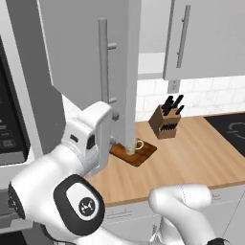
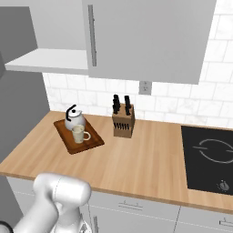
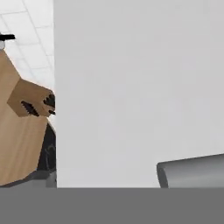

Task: Pick the kettle from the counter and place it on the tray. Then pick the mug from the cabinet and place it on the tray. Then close the cabinet doors.

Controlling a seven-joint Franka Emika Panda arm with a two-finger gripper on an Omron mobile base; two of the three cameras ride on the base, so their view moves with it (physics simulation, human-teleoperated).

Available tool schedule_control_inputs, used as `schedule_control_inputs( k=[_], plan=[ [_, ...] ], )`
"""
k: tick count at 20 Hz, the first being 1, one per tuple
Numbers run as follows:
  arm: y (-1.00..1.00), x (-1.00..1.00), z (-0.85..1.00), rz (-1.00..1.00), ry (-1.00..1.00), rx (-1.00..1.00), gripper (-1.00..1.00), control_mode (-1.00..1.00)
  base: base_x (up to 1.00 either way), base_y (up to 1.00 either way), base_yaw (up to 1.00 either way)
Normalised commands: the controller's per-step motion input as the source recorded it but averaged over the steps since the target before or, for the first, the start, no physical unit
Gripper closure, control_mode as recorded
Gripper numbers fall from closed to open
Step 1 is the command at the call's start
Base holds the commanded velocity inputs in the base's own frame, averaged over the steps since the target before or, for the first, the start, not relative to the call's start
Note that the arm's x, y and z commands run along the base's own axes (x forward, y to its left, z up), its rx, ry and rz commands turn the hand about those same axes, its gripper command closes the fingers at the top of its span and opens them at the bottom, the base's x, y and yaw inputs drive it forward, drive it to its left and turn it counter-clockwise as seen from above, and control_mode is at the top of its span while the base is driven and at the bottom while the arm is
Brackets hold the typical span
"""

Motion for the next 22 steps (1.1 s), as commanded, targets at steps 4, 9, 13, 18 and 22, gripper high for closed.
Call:
schedule_control_inputs(
  k=[4, 9, 13, 18, 22],
  plan=[
    [-0.49, 0.84, 0.03, 0.14, 0.00, 0.29, -1.00, -1.00, 0.00, 0.00, 0.00],
    [-0.44, 0.83, 0.02, 0.16, 0.00, 0.29, -1.00, -1.00, 0.00, 0.00, 0.00],
    [-0.35, 0.79, 0.04, 0.16, 0.00, 0.29, -1.00, -1.00, 0.00, 0.00, 0.00],
    [-0.15, 0.81, 0.10, 0.13, 0.00, 0.27, -1.00, -1.00, 0.00, 0.00, 0.00],
    [0.00, 0.81, 0.14, 0.10, 0.00, 0.26, -1.00, -1.00, 0.00, 0.00, 0.00]
  ],
)
